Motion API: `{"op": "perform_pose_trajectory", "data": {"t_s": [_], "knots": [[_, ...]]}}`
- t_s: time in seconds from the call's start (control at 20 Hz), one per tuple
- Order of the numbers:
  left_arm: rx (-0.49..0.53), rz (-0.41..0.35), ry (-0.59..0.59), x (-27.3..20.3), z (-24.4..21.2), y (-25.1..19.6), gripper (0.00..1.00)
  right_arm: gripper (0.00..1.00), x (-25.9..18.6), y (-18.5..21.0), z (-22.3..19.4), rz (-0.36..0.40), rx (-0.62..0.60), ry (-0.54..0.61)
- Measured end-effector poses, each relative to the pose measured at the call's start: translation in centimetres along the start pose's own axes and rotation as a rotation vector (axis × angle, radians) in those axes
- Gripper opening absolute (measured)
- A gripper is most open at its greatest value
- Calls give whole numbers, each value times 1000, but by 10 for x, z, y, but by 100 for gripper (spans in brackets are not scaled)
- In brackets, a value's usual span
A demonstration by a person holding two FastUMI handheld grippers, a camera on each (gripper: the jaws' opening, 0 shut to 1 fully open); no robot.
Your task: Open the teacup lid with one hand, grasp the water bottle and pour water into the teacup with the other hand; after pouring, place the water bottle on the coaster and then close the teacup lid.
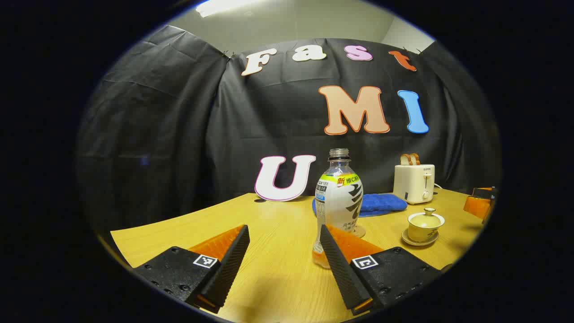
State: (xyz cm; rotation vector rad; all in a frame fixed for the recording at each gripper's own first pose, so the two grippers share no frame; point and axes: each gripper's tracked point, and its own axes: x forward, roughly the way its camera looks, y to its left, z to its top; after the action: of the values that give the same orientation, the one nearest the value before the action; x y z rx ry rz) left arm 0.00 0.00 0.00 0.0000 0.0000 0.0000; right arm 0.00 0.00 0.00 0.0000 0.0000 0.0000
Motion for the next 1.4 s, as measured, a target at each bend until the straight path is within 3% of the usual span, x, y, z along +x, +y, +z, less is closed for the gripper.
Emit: {"op": "perform_pose_trajectory", "data": {"t_s": [0.45, 1.1, 1.4], "knots": [[-1, -25, -2, 3, -3, 2, 93, 100, 0, 1, 0, 0, 0, 0], [-2, 5, -1, 4, -4, 7, 93, 100, 0, 1, -1, 1, 0, 3], [-1, 5, -3, 5, -4, 8, 93, 100, 14, 30, -2, 102, 5, 9]]}}
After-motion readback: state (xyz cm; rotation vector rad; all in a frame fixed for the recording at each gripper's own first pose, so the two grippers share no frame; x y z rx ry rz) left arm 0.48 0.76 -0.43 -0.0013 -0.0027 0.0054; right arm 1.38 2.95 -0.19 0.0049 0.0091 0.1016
